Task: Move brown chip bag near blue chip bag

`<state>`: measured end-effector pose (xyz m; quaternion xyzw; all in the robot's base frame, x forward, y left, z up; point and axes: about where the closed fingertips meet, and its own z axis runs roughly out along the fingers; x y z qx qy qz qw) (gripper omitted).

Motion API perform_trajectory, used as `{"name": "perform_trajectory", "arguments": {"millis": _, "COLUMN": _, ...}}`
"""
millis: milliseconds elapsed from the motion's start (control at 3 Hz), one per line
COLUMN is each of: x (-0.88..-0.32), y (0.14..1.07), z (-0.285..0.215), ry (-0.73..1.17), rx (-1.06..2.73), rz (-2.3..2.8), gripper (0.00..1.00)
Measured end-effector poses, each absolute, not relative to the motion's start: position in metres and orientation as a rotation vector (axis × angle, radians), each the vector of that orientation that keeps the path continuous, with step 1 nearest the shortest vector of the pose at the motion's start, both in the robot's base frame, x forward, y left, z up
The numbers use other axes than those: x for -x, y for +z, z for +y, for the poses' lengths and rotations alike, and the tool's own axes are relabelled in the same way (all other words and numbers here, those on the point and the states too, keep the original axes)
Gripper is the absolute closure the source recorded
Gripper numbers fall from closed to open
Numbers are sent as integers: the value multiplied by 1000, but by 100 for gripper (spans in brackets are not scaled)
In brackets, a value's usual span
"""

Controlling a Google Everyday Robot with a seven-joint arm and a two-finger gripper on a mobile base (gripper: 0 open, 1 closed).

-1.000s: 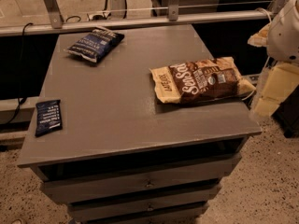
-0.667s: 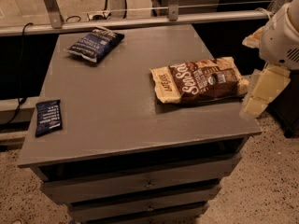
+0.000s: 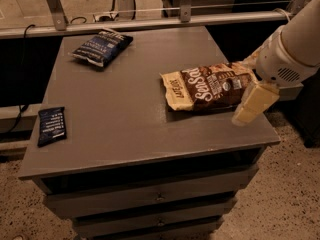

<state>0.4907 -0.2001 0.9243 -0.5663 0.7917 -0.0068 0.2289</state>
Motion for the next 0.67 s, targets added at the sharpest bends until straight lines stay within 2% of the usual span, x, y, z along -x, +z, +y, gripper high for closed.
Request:
{"name": "perform_trajectory", "arguments": {"millis": 333, "x": -499, "y": 908, "z": -196, "ry": 2, "rx": 1516, "rz": 2205, "gripper": 42}}
{"name": "perform_trajectory", "arguments": {"millis": 667, "x": -507, "y": 896, "z": -193, "ry": 22, "rx": 1497, "rz": 2225, "gripper": 44}}
